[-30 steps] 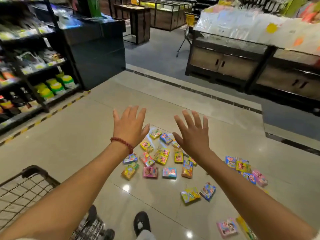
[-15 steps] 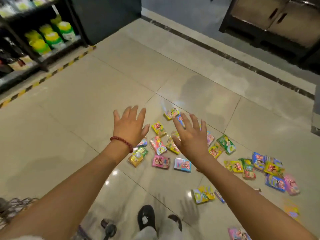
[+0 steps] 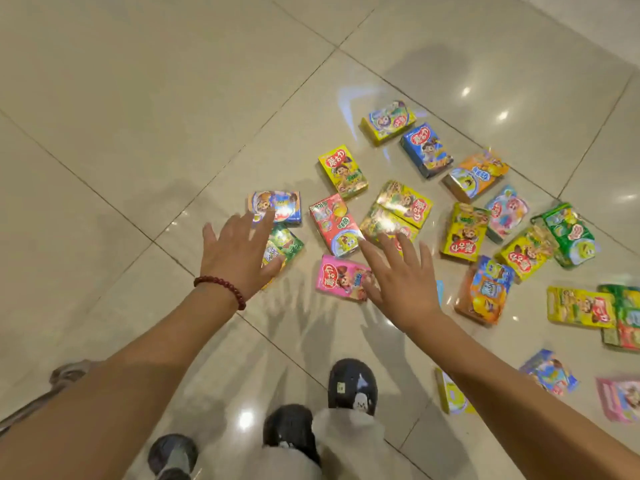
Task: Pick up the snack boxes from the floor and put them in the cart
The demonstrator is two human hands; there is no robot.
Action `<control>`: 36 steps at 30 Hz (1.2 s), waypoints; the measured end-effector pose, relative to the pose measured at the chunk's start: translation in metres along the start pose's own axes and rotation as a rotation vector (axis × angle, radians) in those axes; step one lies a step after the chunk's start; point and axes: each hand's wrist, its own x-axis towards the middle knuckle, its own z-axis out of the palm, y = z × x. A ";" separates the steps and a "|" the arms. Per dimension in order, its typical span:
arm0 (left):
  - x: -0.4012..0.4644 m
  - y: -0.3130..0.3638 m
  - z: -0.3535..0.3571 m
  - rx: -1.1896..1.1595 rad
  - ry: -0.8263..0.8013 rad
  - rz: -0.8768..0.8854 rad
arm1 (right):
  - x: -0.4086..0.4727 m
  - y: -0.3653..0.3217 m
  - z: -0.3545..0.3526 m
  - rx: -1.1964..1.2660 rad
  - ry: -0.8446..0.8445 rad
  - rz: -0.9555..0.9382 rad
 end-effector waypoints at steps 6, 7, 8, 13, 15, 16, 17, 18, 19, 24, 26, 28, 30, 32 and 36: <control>0.058 -0.015 0.140 0.000 -0.047 0.028 | 0.034 0.000 0.145 0.052 -0.157 -0.040; 0.068 -0.018 0.160 0.028 -0.070 0.030 | 0.040 0.002 0.165 0.056 -0.208 -0.046; 0.077 -0.023 0.179 0.059 -0.086 0.023 | 0.045 0.002 0.184 0.054 -0.255 -0.049; 0.103 -0.040 0.240 -0.048 -0.217 -0.107 | 0.053 0.004 0.236 0.134 -0.313 -0.062; 0.105 -0.041 0.250 -0.136 -0.281 -0.142 | 0.054 0.006 0.240 0.158 -0.273 -0.083; 0.104 -0.041 0.253 -0.166 -0.295 -0.156 | 0.056 0.006 0.237 0.162 -0.272 -0.075; 0.102 -0.040 0.254 -0.188 -0.302 -0.173 | 0.057 0.007 0.234 0.147 -0.291 -0.075; 0.101 -0.039 0.255 -0.204 -0.305 -0.191 | 0.056 0.009 0.232 0.119 -0.345 -0.093; 0.099 -0.038 0.256 -0.207 -0.311 -0.209 | 0.056 0.009 0.231 0.106 -0.395 -0.101; 0.090 -0.040 0.262 -0.356 -0.317 -0.284 | 0.056 0.009 0.230 0.145 -0.434 -0.055; 0.088 -0.044 0.264 -0.474 -0.306 -0.335 | 0.054 0.009 0.231 0.134 -0.429 -0.058; 0.086 -0.043 0.265 -0.533 -0.299 -0.354 | 0.054 0.009 0.231 0.125 -0.420 -0.058; 0.082 -0.040 0.266 -0.585 -0.290 -0.358 | 0.054 0.008 0.230 0.136 -0.418 -0.050; 0.078 -0.036 0.268 -0.697 -0.241 -0.346 | 0.054 0.008 0.231 0.149 -0.409 -0.055; 0.064 -0.024 0.264 -0.829 -0.181 -0.284 | 0.045 0.012 0.229 0.278 -0.403 -0.096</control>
